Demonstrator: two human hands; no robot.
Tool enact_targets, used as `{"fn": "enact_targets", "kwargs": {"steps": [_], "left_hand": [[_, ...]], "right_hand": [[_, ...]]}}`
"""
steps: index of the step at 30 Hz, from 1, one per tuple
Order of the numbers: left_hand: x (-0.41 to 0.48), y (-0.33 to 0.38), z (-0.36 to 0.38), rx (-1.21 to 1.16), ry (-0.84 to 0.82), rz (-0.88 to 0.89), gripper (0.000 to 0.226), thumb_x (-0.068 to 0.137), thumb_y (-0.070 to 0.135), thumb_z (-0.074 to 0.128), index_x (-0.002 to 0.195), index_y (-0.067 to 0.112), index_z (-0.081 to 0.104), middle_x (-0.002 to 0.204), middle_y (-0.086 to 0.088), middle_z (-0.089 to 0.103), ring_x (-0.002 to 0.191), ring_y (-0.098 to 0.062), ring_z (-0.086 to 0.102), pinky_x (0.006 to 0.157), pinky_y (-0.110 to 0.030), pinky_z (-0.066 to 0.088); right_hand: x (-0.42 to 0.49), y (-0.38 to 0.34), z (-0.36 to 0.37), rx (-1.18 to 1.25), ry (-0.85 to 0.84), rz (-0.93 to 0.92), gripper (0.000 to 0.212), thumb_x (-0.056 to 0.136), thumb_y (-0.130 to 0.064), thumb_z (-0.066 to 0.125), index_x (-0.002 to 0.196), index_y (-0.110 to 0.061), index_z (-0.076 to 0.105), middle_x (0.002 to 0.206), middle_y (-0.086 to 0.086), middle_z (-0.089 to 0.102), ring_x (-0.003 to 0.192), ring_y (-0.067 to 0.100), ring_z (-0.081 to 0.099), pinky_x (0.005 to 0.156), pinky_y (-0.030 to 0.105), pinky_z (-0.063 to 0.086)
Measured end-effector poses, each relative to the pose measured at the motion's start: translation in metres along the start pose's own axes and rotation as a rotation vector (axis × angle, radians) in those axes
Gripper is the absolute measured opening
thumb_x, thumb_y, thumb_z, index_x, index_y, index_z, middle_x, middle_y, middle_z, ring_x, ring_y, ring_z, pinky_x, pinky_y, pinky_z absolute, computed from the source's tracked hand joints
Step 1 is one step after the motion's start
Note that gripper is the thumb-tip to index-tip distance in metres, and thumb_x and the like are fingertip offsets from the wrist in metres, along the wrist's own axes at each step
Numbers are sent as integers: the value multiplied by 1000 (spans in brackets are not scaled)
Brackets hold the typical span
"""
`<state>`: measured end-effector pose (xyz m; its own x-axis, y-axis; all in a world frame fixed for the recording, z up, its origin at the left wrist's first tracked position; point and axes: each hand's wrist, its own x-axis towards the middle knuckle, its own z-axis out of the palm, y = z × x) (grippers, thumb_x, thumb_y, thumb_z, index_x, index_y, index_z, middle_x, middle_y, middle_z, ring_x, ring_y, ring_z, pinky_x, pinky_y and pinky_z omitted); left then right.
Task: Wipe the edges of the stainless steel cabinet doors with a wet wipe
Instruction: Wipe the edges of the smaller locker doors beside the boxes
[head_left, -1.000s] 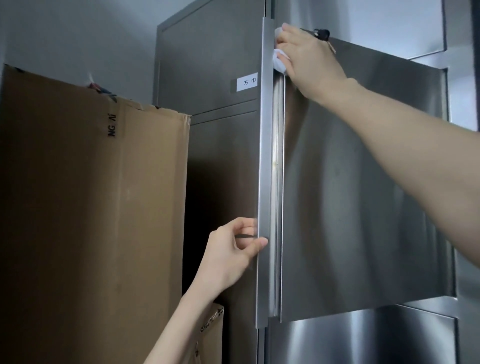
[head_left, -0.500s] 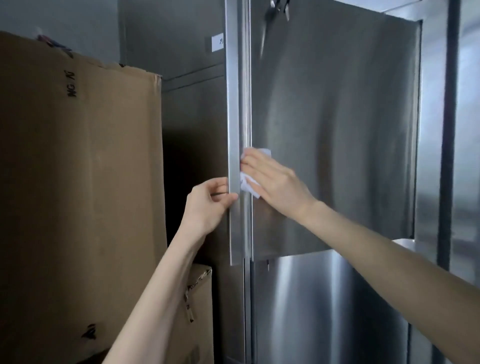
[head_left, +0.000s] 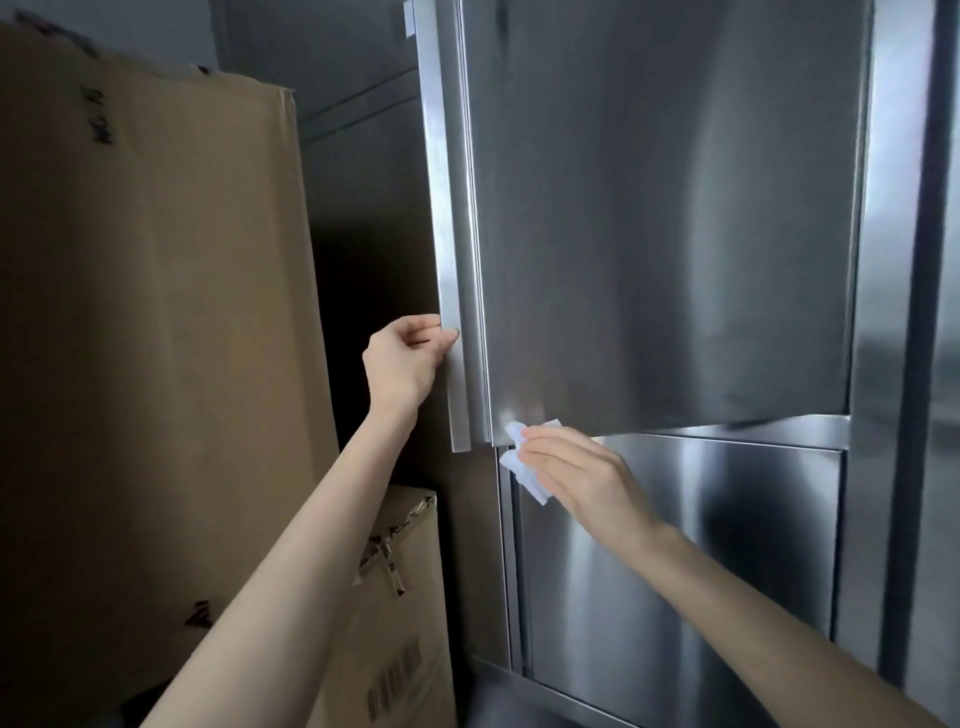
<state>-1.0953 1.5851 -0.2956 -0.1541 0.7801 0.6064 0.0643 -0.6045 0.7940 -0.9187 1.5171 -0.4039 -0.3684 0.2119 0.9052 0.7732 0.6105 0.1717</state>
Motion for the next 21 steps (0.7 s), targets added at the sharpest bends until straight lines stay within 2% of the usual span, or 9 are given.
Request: {"fn": "enact_targets", "kwargs": {"steps": [4, 7, 9, 11, 15, 17, 21], "left_hand": [[11, -21, 23, -30, 182, -12, 17, 81, 16, 77, 96, 13, 70, 87, -1, 70, 81, -11, 65, 92, -34, 54], [20, -45, 41, -111, 252, -82, 16, 82, 18, 75, 97, 15, 72, 85, 6, 69, 79, -3, 64, 85, -19, 50], [25, -66, 51, -135, 266, -102, 16, 84, 17, 74, 100, 15, 73, 77, 17, 65, 69, 9, 59, 77, -9, 45], [33, -86, 60, -147, 258, -126, 17, 85, 15, 73, 101, 14, 74, 73, 22, 61, 66, 11, 56, 73, -6, 43], [60, -111, 80, -117, 205, -176, 19, 88, 12, 70, 107, 13, 73, 89, 10, 65, 77, 2, 58, 63, -1, 38], [74, -123, 92, -100, 180, -198, 21, 87, 10, 70, 107, 13, 73, 90, 8, 66, 79, 0, 59, 65, -1, 38], [97, -150, 111, -83, 134, -240, 15, 82, 6, 74, 93, 16, 76, 80, 8, 68, 86, -14, 69, 81, -22, 50]], "right_hand": [[-11, 15, -20, -56, 64, 55, 10, 85, 6, 61, 86, 8, 71, 94, 14, 70, 93, 25, 66, 91, 28, 46], [-15, 29, -22, -104, 50, 72, 12, 80, 8, 61, 86, 6, 72, 94, 12, 69, 93, 23, 66, 92, 28, 46], [-20, 35, -17, -126, 25, 76, 13, 79, 8, 62, 86, 5, 72, 94, 12, 69, 92, 23, 66, 86, 29, 48], [-23, 40, -11, -147, -1, 76, 12, 79, 8, 62, 85, 5, 72, 92, 12, 69, 88, 23, 67, 83, 29, 49], [-21, 50, -1, -231, -36, 7, 16, 85, 5, 58, 76, 0, 70, 85, 10, 68, 80, 25, 66, 76, 30, 51], [-19, 56, 6, -280, -63, -50, 28, 93, -3, 50, 72, -3, 69, 84, 7, 67, 80, 23, 65, 73, 29, 52], [-18, 72, 22, -269, -44, -38, 32, 98, -12, 46, 81, -4, 72, 89, 4, 68, 85, 19, 64, 75, 30, 52]]}}
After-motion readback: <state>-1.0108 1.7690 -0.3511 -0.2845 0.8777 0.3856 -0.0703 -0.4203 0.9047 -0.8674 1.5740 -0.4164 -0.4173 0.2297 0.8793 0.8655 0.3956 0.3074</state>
